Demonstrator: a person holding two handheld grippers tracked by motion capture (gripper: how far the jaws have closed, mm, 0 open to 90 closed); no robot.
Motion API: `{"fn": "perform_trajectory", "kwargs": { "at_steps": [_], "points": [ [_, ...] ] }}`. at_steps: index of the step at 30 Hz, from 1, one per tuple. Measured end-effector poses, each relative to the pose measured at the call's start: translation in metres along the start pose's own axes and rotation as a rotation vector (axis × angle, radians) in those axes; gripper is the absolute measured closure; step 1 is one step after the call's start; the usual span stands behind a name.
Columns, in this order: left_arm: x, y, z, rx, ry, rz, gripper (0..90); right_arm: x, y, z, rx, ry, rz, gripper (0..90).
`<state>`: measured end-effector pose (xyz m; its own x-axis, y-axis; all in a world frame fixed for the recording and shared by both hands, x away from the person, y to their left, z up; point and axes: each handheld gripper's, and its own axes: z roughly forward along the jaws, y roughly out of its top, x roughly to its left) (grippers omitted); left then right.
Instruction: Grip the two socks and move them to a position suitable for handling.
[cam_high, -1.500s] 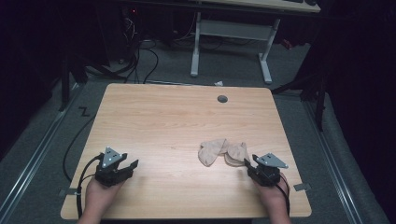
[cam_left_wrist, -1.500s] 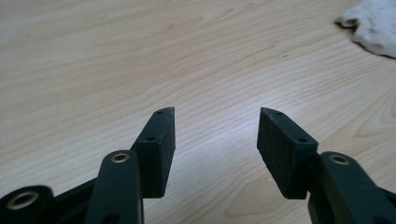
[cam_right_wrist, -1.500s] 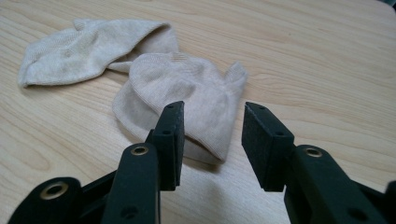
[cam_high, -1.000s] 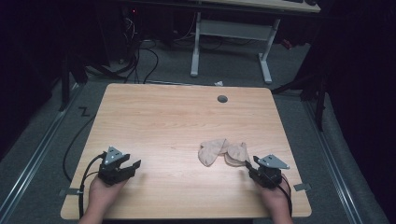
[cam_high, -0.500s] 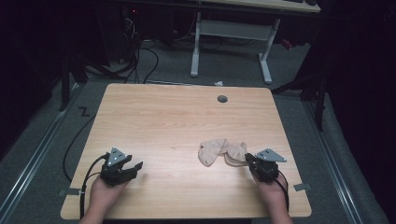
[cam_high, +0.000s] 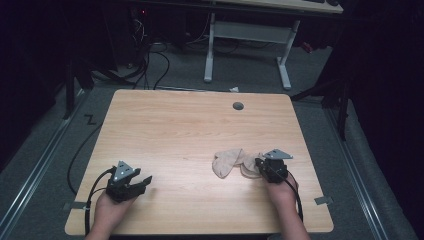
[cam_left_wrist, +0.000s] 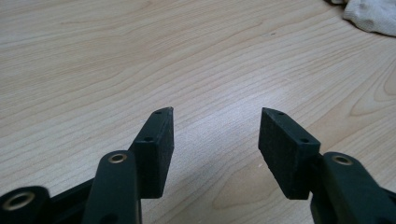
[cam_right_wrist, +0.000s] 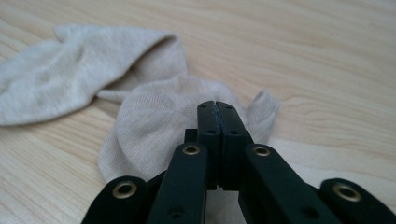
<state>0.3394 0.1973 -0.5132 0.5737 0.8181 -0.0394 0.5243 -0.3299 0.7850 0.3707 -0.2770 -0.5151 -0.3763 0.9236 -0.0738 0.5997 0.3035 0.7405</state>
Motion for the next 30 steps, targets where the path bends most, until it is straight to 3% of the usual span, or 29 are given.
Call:
{"fn": "perform_trajectory", "kwargs": {
  "at_steps": [4,14,19,23,30],
  "points": [
    [-0.001,0.001,0.002,0.004,-0.003,0.003,45.6,0.002,-0.006,0.005,0.038,-0.009,-0.008,89.5],
    [-0.007,0.002,0.005,0.011,-0.014,0.027,45.4,-0.012,-0.019,-0.005,0.028,-0.031,0.038,88.9],
    [-0.008,0.003,0.004,0.014,-0.020,0.032,45.3,-0.014,-0.023,-0.009,0.028,-0.032,0.032,88.6],
    [-0.008,0.003,0.004,0.012,-0.033,0.022,45.6,-0.010,-0.025,-0.013,0.032,-0.023,0.028,88.3],
    [-0.010,0.005,0.002,0.004,-0.046,0.023,45.9,0.009,-0.028,-0.022,0.044,0.032,-0.035,87.8]
  ]
}}
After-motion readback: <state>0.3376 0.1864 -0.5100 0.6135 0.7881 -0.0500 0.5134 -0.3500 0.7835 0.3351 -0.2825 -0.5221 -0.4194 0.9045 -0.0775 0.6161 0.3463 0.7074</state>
